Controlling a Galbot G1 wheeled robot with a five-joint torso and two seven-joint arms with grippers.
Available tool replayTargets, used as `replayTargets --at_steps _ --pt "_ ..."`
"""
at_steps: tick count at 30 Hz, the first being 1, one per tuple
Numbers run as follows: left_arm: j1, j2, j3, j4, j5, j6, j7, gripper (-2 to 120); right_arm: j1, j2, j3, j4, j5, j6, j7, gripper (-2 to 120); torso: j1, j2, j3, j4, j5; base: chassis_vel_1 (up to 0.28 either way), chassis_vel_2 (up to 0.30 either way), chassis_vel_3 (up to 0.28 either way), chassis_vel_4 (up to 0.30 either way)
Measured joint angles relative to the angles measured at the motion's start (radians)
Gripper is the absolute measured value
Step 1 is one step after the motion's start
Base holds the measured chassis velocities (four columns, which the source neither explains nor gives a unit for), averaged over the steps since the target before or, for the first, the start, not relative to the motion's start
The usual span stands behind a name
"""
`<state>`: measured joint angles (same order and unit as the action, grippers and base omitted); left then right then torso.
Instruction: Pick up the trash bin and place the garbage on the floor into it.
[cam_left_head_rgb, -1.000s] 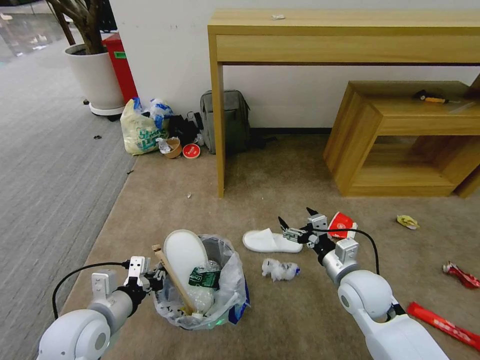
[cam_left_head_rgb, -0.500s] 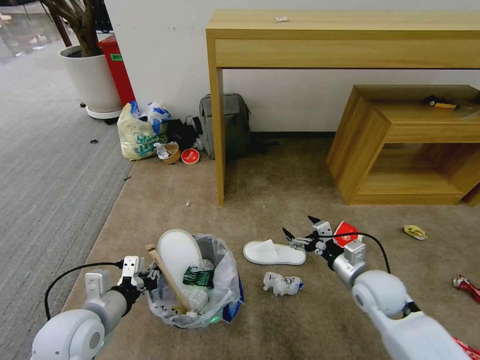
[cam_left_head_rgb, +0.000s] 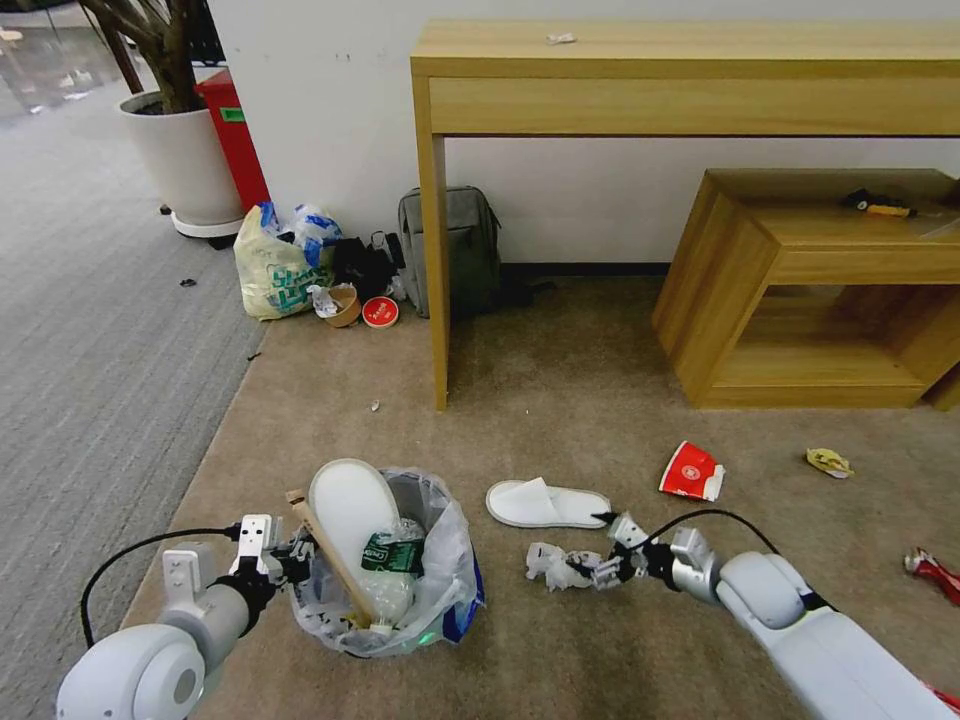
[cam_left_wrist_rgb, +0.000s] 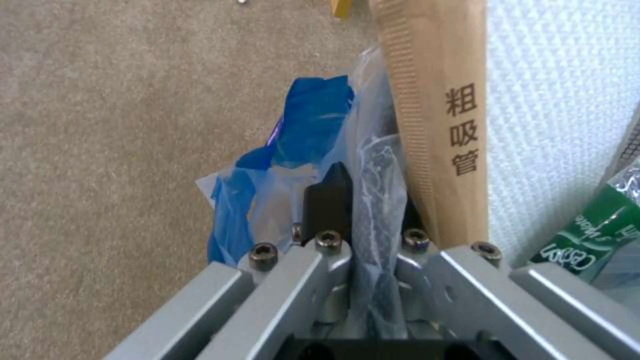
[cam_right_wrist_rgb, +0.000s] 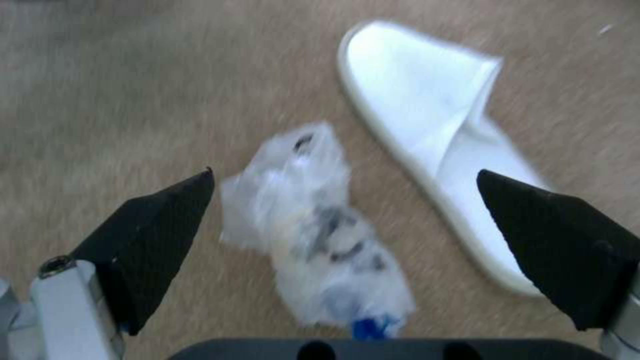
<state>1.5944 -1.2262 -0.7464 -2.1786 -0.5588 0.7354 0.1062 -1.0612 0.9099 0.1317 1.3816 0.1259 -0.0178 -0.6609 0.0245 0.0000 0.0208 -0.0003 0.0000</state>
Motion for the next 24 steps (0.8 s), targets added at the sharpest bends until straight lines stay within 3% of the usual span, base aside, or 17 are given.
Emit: replayTargets --at_steps 18,24 --pt "0.01 -0.027 0.007 -0.007 0.022 0.0 -0.005 0 0.126 0.078 -0.083 -0.274 -0.101 0.077 -0.02 100 0.0 0.0 0.0 0.0 -0.0003 0.0 0.0 0.0 0.0" --pt "0.009 -0.028 0.012 -0.009 0.024 0.0 -0.01 0 0.195 0.173 -0.1 -0.408 -0.137 0.097 -0.018 99 0.0 0.0 0.0 -0.0001 0.0001 0.0 0.0 0.0 0.0"
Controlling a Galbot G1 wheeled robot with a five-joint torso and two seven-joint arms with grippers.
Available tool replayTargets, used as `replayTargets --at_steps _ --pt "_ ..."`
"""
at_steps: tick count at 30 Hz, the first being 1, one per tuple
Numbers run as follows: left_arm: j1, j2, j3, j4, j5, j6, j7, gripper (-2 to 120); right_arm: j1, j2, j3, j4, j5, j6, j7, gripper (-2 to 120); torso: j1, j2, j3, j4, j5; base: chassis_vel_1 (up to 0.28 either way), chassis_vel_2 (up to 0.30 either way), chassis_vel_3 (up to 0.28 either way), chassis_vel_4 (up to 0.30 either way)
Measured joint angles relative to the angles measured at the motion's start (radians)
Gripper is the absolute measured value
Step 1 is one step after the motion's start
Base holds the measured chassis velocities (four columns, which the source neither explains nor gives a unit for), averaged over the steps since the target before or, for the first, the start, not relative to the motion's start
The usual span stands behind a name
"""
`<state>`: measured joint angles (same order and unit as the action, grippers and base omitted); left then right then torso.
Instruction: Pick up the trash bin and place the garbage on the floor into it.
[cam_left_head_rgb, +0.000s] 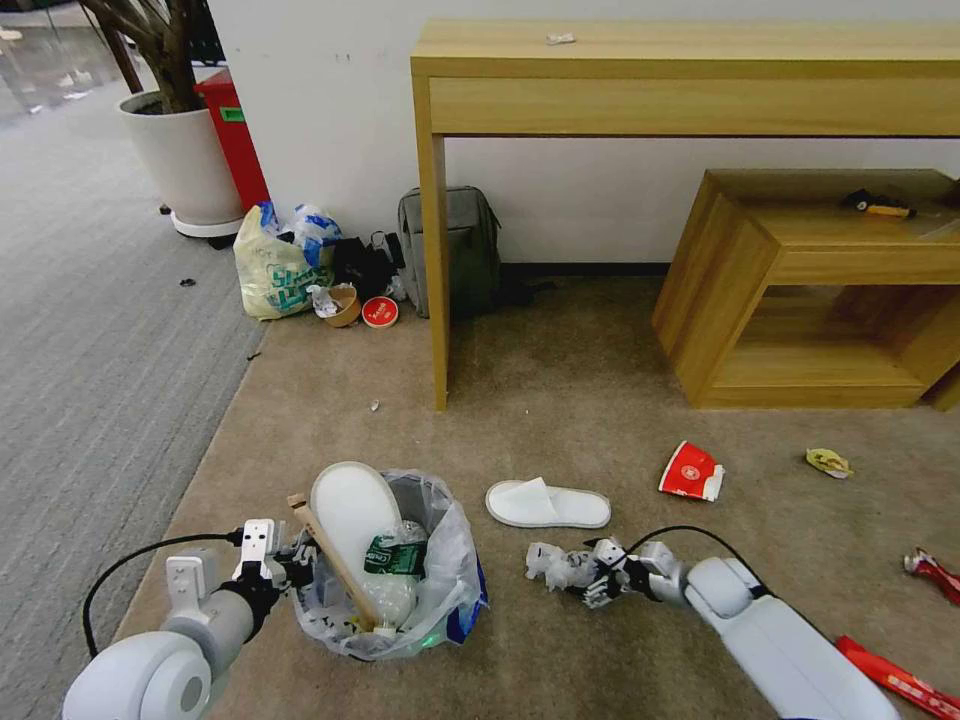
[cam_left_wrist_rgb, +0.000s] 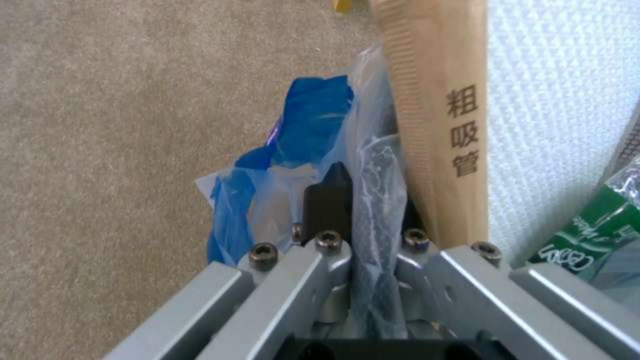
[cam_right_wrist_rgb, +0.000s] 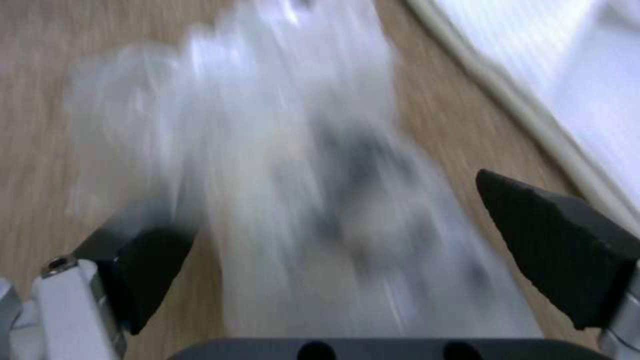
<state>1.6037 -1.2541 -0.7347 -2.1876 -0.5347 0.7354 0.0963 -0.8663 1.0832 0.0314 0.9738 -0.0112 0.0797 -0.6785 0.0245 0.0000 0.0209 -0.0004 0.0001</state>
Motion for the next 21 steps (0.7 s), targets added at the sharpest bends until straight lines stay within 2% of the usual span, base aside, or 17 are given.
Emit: replayTargets --at_steps 2,4,5,6,8,16,21 --pt "0.0 0.0 0.0 0.0 0.0 0.0 0.0 0 0.004 0.006 0.0 -0.007 -0.003 0.002 0.0 99 0.0 0.0 0.0 0.0 0.0 0.0 0.0 0.0 0.0" --pt "0.001 0.0 0.001 0.003 0.002 0.0 0.0 0 0.042 0.076 0.0 -0.079 -0.025 0.019 0.009 92 0.0 0.0 0.0 0.0005 0.0 0.0 0.0 0.0 0.0" --pt "0.0 0.0 0.002 0.006 0.002 0.0 0.0 0 0.048 0.084 0.0 -0.093 -0.029 0.02 0.012 89 0.0 0.0 0.0 0.0004 -0.0003 0.0 0.0 0.0 0.0" --pt "0.0 0.0 0.002 0.006 0.002 0.0 0.0 0 0.048 0.084 0.0 -0.093 -0.029 0.02 0.012 89 0.0 0.0 0.0 0.0004 -0.0003 0.0 0.0 0.0 0.0" --pt "0.0 0.001 0.005 0.009 0.002 0.0 0.0 0 0.056 0.099 0.003 -0.121 -0.034 0.024 0.017 78 0.0 0.0 0.0 -0.0005 -0.0007 0.0 0.0 0.0 0.0" --pt "0.002 0.006 0.008 0.01 0.004 0.0 0.0 0 0.053 0.11 0.009 -0.134 -0.035 0.026 0.034 61 0.0 0.0 0.0 -0.0002 -0.0005 0.0 0.0 0.0 0.0" --pt "0.005 0.011 0.009 0.008 0.003 0.0 0.0 0 0.051 0.112 0.013 -0.135 -0.031 0.024 0.044 60 0.0 0.0 0.0 0.0 -0.0002 0.0 0.0 0.0 0.0"
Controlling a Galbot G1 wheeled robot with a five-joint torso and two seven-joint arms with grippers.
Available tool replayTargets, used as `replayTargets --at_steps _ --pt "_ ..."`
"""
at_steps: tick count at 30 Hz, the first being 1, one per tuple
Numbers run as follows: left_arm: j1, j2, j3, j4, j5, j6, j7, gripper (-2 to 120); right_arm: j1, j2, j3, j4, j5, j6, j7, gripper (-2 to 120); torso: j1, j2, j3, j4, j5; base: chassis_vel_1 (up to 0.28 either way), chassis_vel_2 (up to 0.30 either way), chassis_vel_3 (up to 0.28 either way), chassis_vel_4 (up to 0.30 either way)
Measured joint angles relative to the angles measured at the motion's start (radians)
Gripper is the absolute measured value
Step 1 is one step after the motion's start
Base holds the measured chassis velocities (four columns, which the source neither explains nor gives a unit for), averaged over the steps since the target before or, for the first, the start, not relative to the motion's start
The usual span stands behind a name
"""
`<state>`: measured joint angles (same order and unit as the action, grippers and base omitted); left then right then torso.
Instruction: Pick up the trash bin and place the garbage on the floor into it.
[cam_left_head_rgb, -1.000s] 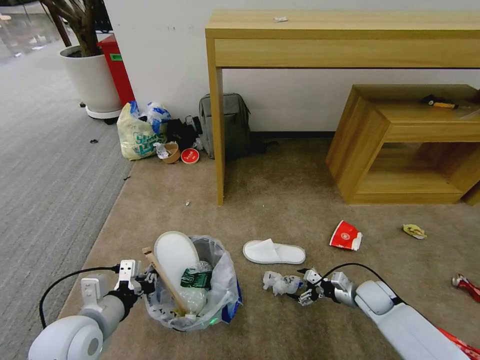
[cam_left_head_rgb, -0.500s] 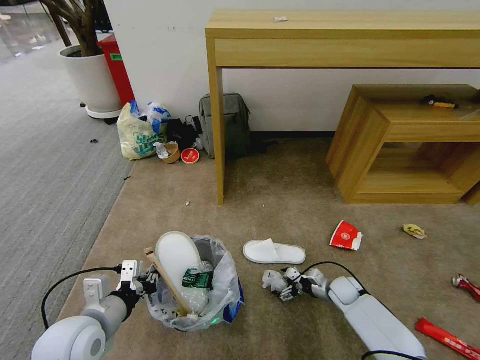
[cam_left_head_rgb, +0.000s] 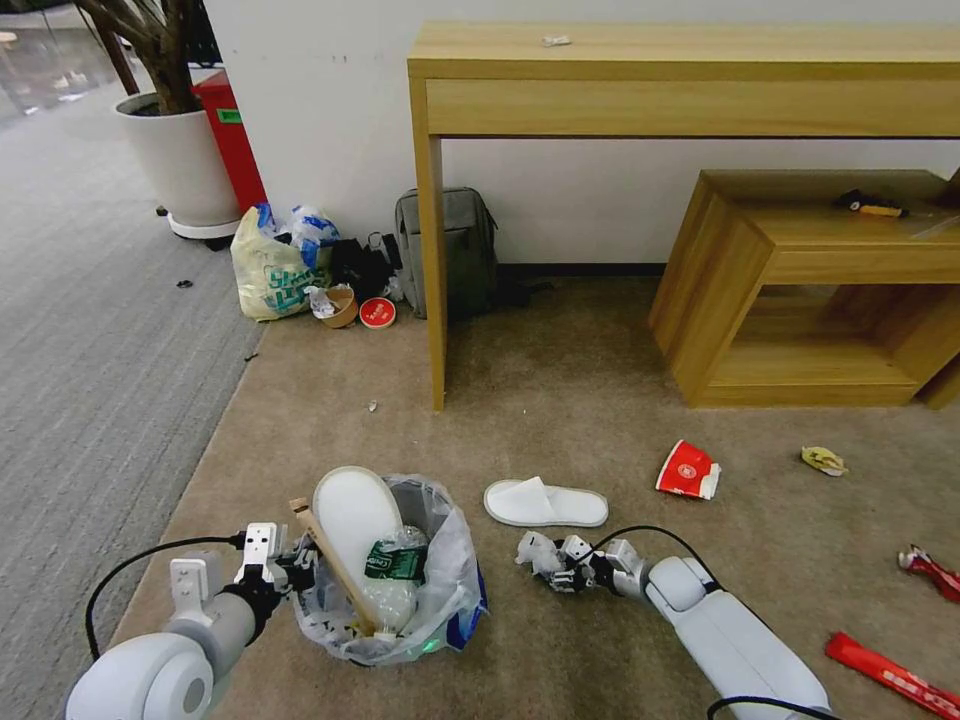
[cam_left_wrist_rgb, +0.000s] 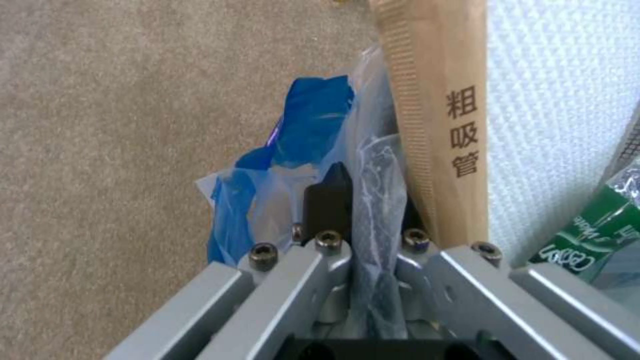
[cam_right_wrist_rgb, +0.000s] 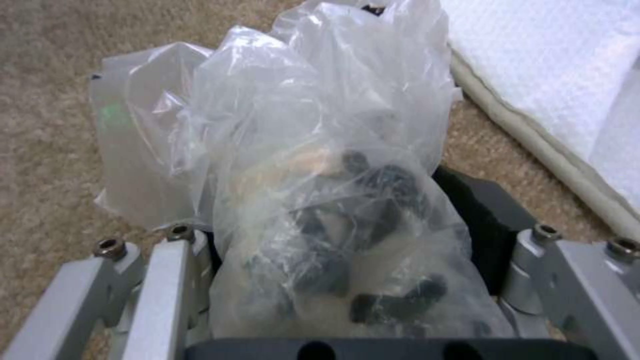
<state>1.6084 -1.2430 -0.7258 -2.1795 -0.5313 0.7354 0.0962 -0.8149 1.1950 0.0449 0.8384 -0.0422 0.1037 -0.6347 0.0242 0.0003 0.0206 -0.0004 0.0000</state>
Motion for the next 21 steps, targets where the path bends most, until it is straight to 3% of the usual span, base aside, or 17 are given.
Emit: replayTargets --at_steps 12,15,17,18,19,21 --pt "-0.001 0.011 0.005 -0.002 -0.003 0.0 0.0 0 -0.022 -0.021 0.015 0.028 0.029 -0.018 0.005 59 0.0 0.0 0.0 0.0012 0.0012 0.0 0.0 0.0 0.0" --pt "0.002 0.013 0.005 -0.005 -0.004 0.0 0.0 0 -0.03 -0.032 0.023 0.046 0.041 -0.029 0.035 52 0.0 0.0 0.0 0.0009 0.0008 0.0 0.0 0.0 0.0" --pt "0.003 0.013 0.002 -0.006 -0.004 0.0 0.001 0 -0.043 -0.053 0.032 0.071 0.058 -0.043 0.051 43 0.0 0.0 0.0 -0.0012 -0.0019 0.0 0.0 0.0 0.0" --pt "0.003 0.013 0.002 -0.006 -0.004 0.0 0.001 0 -0.043 -0.053 0.032 0.071 0.058 -0.043 0.051 43 0.0 0.0 0.0 -0.0012 -0.0019 0.0 0.0 0.0 0.0" --pt "0.003 0.013 0.002 -0.007 -0.005 0.0 0.002 0 -0.05 -0.063 0.036 0.088 0.066 -0.048 0.053 37 0.001 -0.001 0.001 -0.001 0.0004 0.0 0.0 0.0 0.0" --pt "0.003 0.013 0.002 -0.008 -0.005 0.0 0.003 0 -0.062 -0.085 0.044 0.12 0.079 -0.056 0.055 26 0.001 -0.001 0.0 -0.0006 -0.0013 0.0 0.0 0.0 0.0"
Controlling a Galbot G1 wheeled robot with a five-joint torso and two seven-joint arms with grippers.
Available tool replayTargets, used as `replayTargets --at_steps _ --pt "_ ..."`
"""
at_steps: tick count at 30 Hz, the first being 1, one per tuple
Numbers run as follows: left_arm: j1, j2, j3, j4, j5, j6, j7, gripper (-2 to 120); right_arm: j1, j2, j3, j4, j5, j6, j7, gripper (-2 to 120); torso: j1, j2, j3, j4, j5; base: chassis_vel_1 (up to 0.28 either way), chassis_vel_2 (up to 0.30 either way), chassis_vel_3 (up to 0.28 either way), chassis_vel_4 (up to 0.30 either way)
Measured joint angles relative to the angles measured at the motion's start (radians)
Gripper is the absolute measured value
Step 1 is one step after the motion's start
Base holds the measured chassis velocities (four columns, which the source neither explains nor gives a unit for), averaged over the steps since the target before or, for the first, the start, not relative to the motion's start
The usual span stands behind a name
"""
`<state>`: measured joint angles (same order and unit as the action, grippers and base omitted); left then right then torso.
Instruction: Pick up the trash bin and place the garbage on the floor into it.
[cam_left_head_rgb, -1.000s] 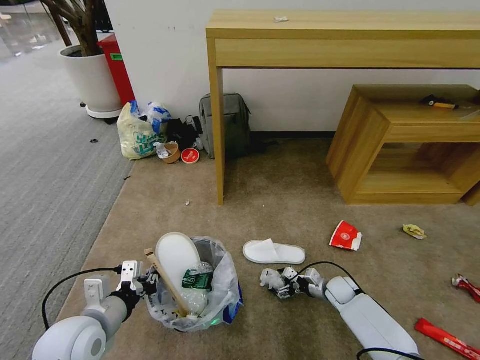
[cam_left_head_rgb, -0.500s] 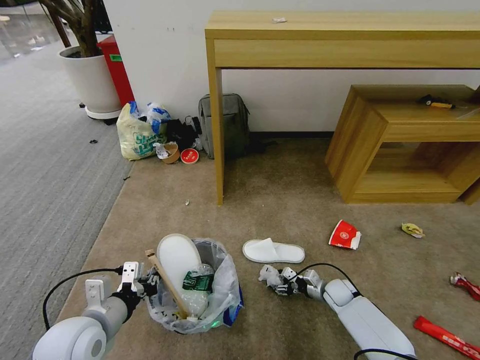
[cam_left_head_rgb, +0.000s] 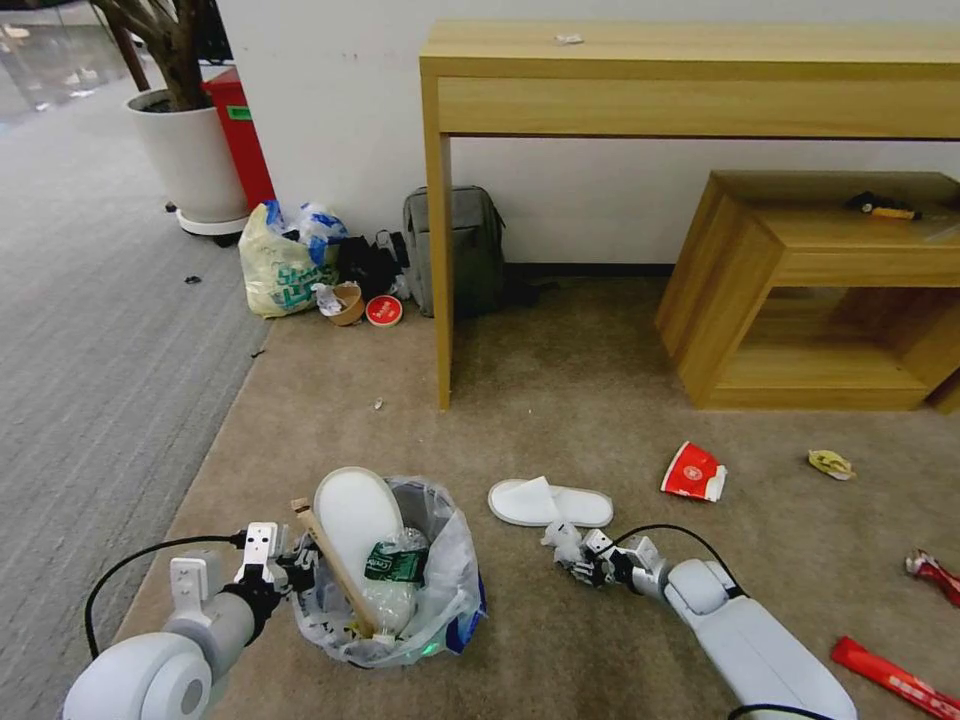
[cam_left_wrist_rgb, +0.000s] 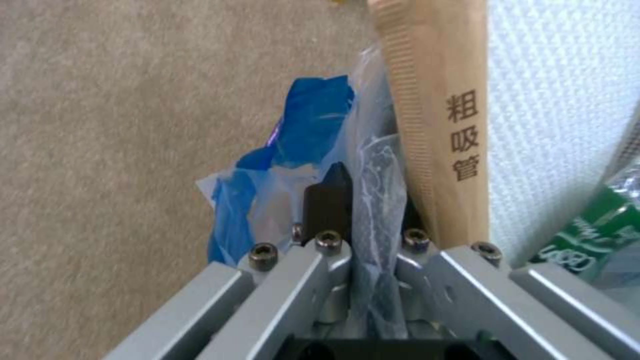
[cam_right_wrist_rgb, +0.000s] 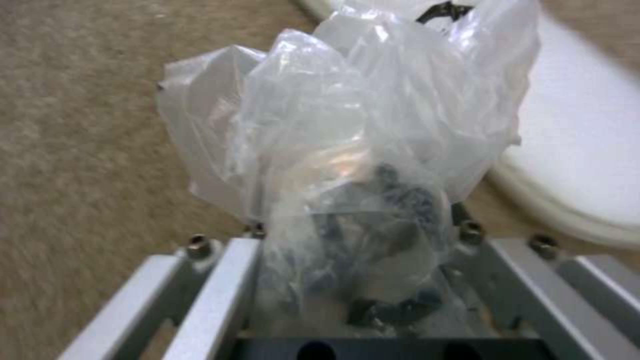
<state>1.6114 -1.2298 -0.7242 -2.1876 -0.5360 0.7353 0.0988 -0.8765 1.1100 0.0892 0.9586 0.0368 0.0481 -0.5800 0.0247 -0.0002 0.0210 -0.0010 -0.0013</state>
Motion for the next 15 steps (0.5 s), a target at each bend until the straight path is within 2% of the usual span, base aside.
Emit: replayTargets --at_steps 4,7,12,15 --pt "0.0 -0.003 0.003 0.0 0.0 0.0 0.002 0 -0.017 -0.02 0.007 0.045 0.01 -0.005 0.0 18 0.0 0.0 0.0 0.0007 0.0016 0.0 0.0 0.0 0.0" --pt "0.0 -0.003 0.003 0.0 0.0 0.0 0.003 0 -0.037 -0.039 0.023 0.103 0.018 -0.012 0.001 3 0.0 0.0 0.0 0.0007 0.0011 0.0 0.0 0.0 0.0" --pt "-0.001 0.002 -0.001 0.0 -0.002 0.0 0.003 0 -0.055 -0.058 0.039 0.174 0.034 -0.023 0.011 0 0.0 0.0 0.0 0.0007 0.0013 0.0 0.0 0.0 0.0" --pt "0.0 0.009 -0.004 -0.001 -0.007 0.0 0.003 0 -0.07 -0.092 0.065 0.289 0.063 -0.042 0.015 0 0.0 0.0 0.0 0.0008 0.0012 0.0 0.0 0.0 0.0"
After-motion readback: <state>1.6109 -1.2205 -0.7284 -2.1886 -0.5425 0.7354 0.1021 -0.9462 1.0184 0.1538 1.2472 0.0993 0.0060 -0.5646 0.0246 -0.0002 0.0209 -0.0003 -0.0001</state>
